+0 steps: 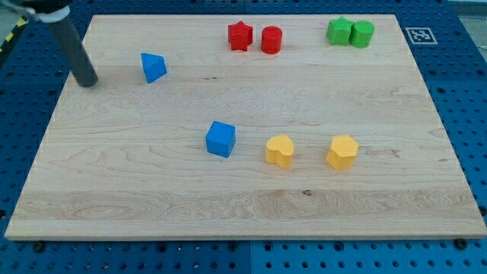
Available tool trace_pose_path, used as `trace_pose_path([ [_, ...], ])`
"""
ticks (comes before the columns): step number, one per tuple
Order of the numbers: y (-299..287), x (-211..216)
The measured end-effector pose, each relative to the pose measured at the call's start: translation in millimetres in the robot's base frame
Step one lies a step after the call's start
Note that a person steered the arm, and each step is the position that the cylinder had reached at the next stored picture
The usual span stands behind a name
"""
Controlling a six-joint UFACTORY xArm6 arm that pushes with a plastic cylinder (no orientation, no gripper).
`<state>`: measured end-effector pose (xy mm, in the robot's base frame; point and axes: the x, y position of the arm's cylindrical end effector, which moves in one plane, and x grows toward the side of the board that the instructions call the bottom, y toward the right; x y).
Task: Move blue triangle to the top of the yellow hexagon
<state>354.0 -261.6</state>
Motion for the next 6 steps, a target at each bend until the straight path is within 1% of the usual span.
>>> trace_pose_path([
  [1, 27, -4],
  [2, 69, -19],
  [3, 102, -21],
  [5, 137, -15],
  [6, 158, 3],
])
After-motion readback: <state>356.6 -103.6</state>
